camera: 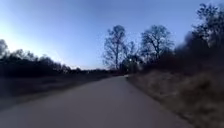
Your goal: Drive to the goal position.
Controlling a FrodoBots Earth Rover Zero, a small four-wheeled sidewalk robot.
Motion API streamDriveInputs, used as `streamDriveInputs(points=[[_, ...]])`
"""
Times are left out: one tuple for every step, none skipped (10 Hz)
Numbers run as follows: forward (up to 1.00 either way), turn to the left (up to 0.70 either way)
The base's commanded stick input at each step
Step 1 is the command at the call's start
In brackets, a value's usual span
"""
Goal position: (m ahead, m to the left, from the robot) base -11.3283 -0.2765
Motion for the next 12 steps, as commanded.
streamDriveInputs(points=[[1.0,0.0],[1.0,0.0],[1.0,0.0],[1.0,0.0],[1.0,0.0],[1.0,0.0],[1.0,0.0],[1.0,0.0],[1.0,0.0],[1.0,0.0],[1.0,0.0],[1.0,0.0]])
